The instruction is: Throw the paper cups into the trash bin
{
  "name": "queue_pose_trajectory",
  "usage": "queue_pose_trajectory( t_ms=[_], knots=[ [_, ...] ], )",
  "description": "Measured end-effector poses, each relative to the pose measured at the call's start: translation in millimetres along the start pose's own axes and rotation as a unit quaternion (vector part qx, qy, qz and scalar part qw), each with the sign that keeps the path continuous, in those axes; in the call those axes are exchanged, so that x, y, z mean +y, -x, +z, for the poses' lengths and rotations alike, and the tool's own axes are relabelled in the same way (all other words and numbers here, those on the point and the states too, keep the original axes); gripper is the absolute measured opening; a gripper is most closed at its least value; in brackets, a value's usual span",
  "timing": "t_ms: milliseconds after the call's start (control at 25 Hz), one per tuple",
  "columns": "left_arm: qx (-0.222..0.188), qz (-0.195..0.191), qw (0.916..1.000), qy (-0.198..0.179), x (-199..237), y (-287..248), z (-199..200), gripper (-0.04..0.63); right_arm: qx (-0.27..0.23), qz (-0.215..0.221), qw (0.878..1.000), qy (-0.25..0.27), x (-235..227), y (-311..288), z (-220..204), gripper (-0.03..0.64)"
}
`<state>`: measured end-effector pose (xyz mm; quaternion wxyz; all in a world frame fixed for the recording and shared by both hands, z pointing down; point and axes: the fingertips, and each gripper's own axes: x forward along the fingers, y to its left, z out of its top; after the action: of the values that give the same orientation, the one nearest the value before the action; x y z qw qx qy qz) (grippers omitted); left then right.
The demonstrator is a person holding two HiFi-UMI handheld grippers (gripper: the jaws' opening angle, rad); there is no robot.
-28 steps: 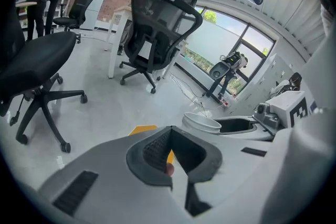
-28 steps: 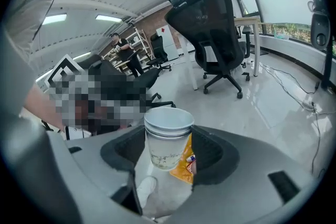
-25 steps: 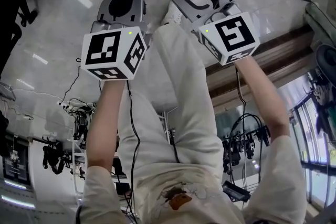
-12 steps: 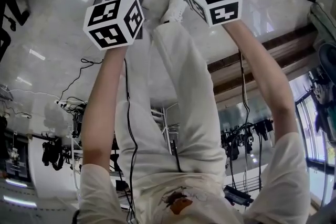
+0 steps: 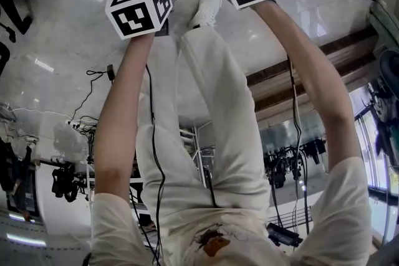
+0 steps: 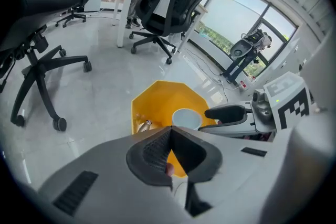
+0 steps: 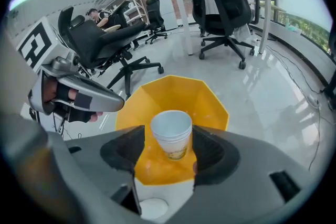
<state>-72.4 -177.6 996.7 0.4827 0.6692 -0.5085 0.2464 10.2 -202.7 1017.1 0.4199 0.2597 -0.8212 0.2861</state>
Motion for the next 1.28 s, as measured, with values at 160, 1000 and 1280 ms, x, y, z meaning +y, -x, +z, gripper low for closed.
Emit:
queue_pose_trajectory(
  t_ms=[160, 1000, 1280],
  knots=[
    [0.004, -0.002, 1.0000, -0.003, -1.6, -0.5, -1.0, 0.006, -0.005, -0.001, 1.000, 0.002, -1.2, 6.9, 1.8, 0.291],
    [-0.032, -0.018, 0.9989, -0.029, -72.6, 139.3, 61.4, 0.006, -0.069, -0.025, 0.997, -0.026, 48.7, 186.1, 75.2, 0.100],
    [-0.048, -0.019, 0.9986, -0.013, -92.6, 232.0, 73.6, 0.006, -0.102, -0.042, 0.992, -0.067, 86.9, 270.2, 107.7, 0.051]
  ],
)
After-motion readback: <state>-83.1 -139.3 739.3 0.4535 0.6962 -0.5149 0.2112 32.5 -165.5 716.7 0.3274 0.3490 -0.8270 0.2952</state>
